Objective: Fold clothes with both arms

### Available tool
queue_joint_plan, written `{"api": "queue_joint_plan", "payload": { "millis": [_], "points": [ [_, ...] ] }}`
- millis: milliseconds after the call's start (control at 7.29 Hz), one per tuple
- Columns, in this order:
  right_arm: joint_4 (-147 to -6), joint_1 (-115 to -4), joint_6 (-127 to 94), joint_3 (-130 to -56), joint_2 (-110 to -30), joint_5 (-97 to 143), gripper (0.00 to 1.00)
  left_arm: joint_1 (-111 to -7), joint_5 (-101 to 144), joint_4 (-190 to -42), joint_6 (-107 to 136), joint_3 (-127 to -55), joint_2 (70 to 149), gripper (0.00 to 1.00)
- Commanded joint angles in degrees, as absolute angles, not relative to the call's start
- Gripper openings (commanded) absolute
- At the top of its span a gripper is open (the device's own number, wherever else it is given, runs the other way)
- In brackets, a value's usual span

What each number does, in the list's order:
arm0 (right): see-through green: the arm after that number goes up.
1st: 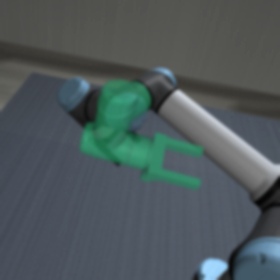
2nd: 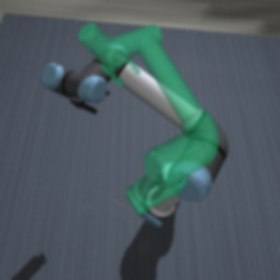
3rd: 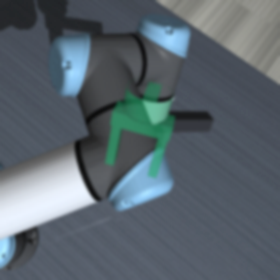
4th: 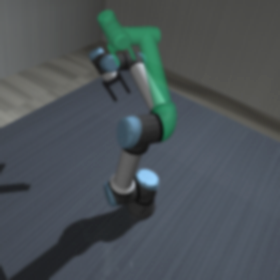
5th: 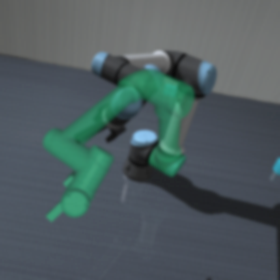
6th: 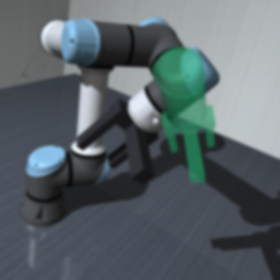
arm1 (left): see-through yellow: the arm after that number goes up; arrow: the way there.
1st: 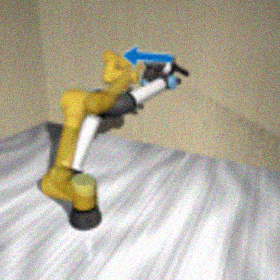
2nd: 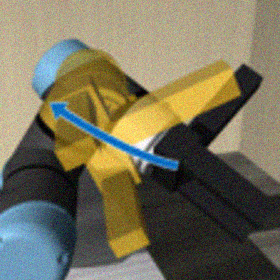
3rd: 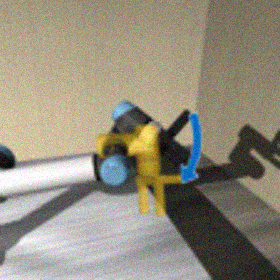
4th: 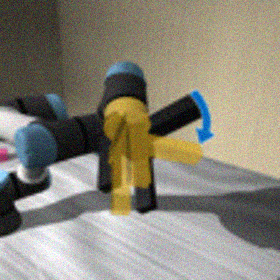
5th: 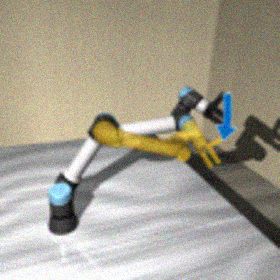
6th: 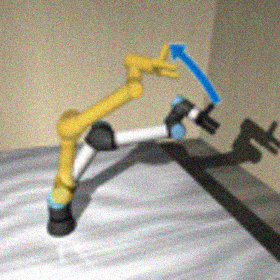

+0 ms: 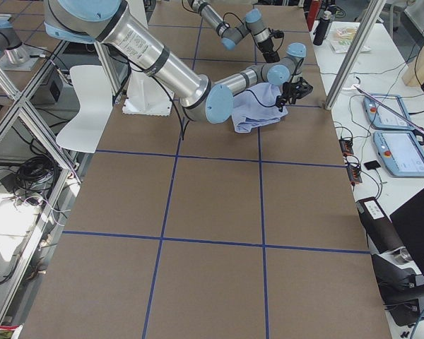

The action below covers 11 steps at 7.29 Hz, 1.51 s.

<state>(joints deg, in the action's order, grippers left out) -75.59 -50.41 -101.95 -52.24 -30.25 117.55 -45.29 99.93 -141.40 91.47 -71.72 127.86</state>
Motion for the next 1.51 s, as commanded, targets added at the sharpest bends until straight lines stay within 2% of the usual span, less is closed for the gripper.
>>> {"api": "queue_joint_plan", "payload": {
  "millis": [0, 275, 549, 686, 824, 1098, 1373],
  "points": [
    [-75.67, -52.89, -91.38, -53.51, -33.64, 117.77, 1.0, -46.32, 105.62, -141.16, 77.26, -76.34, 123.43, 0.69],
    [-75.85, -57.02, -78.81, -63.5, -44.08, 120.04, 1.0, -49.63, 111.23, -140.63, 62.21, -79.96, 118.85, 0.71],
    [-75.59, -63.07, -69.66, -69.14, -52.33, 123.91, 1.0, -57.62, 122.12, -139.58, 48.85, -85.66, 111.74, 0.72],
    [-75.67, -67.02, -61.34, -70.39, -55.78, 124.8, 1.0, -61.05, 124.52, -137.83, 43.3, -87.26, 109.62, 0.92],
    [-75.5, -71.24, -52.73, -70.4, -58.94, 127.59, 1.0, -64.3, 126.54, -134.07, 38.02, -89.45, 107.77, 0.99],
    [-75.67, -80.2, -35.15, -70.49, -65.36, 132.52, 1.0, -71.51, 129.72, -121.97, 20.57, -94.63, 104.69, 0.99],
    [-76.2, -87.06, -24.12, -71.45, -69.94, 135.42, 1.0, -78.02, 130.17, -113.67, 4.21, -95.98, 101.97, 0.99]
  ]
}}
